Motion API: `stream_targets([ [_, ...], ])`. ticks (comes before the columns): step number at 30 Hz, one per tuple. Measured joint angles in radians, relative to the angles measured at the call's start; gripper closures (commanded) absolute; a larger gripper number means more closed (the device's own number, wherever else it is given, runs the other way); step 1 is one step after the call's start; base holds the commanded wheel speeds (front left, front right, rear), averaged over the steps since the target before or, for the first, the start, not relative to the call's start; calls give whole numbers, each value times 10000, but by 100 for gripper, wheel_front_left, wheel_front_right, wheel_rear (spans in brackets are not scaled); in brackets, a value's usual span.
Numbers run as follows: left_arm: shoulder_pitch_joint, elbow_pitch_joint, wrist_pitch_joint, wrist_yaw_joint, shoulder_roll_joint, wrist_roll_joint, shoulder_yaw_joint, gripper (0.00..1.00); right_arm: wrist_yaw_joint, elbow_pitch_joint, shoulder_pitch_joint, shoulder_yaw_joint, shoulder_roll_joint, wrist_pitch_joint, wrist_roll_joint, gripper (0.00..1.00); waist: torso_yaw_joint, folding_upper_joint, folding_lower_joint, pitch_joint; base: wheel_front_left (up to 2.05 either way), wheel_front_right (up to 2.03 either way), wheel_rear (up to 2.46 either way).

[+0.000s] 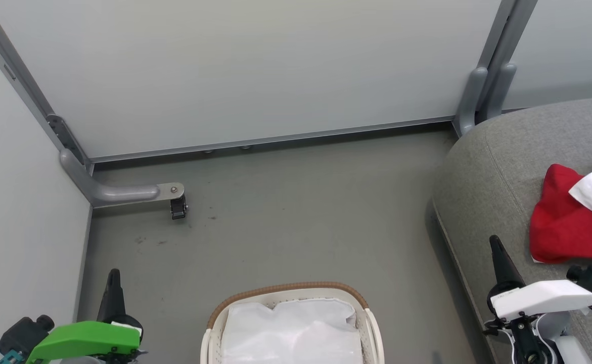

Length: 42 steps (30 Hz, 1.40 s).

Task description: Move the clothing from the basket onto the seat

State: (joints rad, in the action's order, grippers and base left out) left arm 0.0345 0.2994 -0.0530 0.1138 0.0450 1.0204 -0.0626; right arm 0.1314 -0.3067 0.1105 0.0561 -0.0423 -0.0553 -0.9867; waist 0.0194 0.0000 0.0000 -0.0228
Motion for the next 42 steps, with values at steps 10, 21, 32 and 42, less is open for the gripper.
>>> stream_targets([
  [10,128,-71,267,6,0,1011,-69,100,0,98,0,90,-13,291,-1039,100,-25,0,0,26,0,0,0],
  [21,232,-173,575,29,4,2034,-171,100,0,207,0,203,-19,596,-2146,100,-55,0,0,56,0,0,0],
  [32,343,-267,844,56,6,2970,-263,100,0,305,0,291,-27,865,-3150,100,-84,0,0,85,0,0,0],
  [42,401,-336,1053,92,10,3731,-322,100,-2,384,1,360,-31,1081,-3948,100,-109,0,0,111,0,0,0],
])
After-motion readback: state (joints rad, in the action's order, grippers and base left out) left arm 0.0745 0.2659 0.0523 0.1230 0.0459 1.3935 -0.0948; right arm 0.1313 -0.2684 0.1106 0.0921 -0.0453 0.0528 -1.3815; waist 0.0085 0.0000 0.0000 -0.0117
